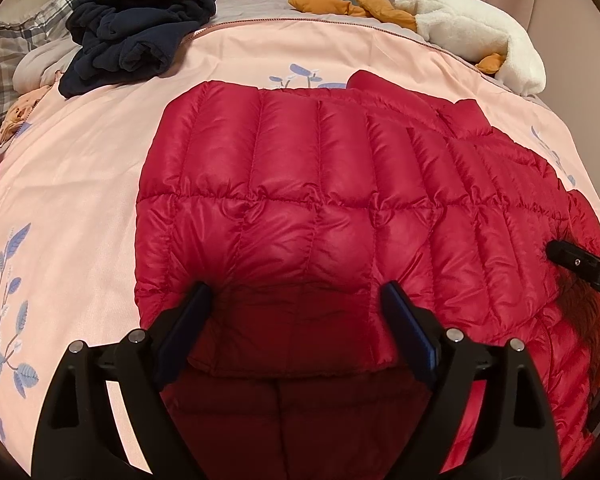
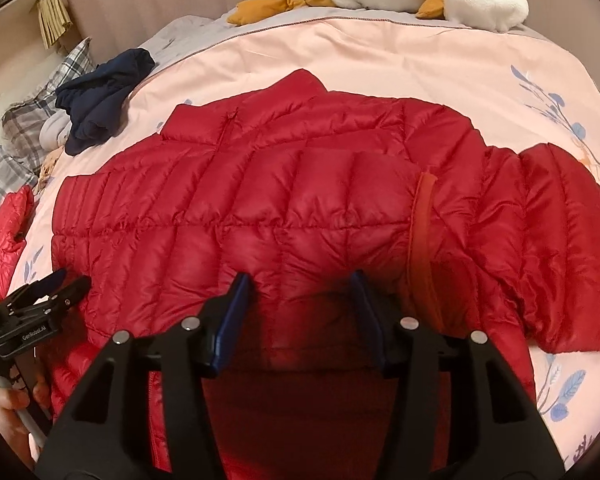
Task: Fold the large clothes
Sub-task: 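Move the right gripper over to the other jacket sleeve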
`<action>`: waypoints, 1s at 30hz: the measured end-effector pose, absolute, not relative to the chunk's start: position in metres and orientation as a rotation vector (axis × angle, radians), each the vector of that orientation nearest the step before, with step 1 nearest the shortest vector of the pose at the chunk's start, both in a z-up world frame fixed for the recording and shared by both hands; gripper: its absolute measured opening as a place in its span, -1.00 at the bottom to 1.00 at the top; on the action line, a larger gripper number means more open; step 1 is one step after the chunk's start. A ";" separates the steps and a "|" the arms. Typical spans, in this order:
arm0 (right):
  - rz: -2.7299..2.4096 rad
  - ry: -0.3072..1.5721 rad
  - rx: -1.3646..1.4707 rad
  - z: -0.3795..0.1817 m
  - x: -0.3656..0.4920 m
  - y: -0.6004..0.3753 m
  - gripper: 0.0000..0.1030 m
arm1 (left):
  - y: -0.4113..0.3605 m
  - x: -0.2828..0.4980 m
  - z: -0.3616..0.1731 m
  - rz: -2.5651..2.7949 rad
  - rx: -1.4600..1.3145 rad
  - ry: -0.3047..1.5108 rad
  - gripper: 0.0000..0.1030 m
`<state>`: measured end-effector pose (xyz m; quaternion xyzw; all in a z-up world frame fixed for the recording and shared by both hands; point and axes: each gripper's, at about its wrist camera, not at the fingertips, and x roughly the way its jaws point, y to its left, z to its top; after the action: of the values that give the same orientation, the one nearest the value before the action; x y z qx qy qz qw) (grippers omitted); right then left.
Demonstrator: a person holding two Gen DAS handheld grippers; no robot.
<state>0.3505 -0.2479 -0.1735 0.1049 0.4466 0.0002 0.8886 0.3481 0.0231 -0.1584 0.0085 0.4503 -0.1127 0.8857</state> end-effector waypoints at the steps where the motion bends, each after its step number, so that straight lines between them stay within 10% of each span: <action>1: -0.002 0.929 0.214 -0.173 0.350 -0.248 0.02 | 0.023 0.348 -0.159 -0.233 0.019 0.936 0.72; 30: 0.063 0.894 0.102 -0.169 0.347 -0.207 0.32 | 0.018 0.349 -0.159 -0.190 0.052 0.945 0.76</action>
<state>0.3470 -0.2072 -0.1688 0.0492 0.4318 0.0305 0.9001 0.3486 0.0179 -0.1595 0.0248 0.4544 -0.0915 0.8857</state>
